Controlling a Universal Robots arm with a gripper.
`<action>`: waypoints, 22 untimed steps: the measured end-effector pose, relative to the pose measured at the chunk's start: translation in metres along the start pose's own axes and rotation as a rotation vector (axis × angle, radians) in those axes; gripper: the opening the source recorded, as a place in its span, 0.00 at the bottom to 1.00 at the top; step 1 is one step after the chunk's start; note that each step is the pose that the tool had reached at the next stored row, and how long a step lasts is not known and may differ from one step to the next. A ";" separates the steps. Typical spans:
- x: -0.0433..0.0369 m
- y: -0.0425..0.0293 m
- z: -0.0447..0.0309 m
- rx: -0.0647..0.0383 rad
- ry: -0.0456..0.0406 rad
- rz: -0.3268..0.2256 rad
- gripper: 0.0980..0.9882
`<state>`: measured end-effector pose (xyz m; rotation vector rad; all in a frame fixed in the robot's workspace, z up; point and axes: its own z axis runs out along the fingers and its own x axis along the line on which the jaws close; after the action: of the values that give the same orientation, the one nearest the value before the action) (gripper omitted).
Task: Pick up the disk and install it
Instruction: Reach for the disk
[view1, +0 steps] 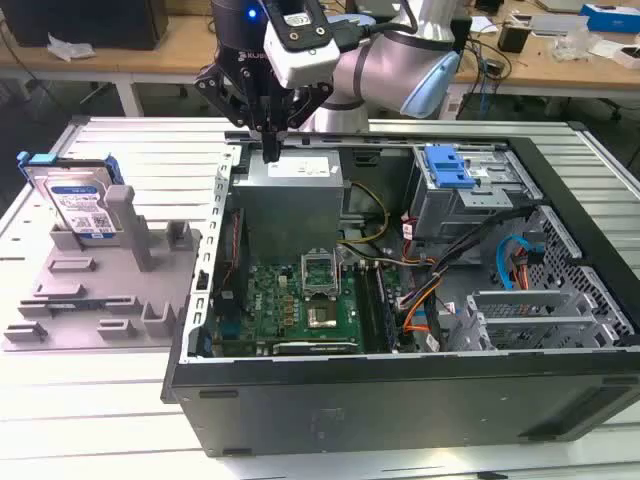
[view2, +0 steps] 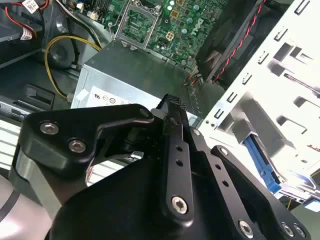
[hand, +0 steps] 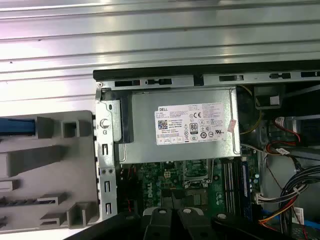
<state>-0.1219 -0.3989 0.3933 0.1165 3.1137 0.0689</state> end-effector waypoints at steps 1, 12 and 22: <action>0.0000 0.0000 0.0000 0.000 0.0000 0.000 0.01; 0.0000 0.0000 0.0000 0.000 0.0000 0.000 0.01; 0.0417 0.0047 -0.0001 0.000 0.0002 0.000 0.01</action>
<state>-0.1631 -0.3911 0.3926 0.1169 3.1138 0.0689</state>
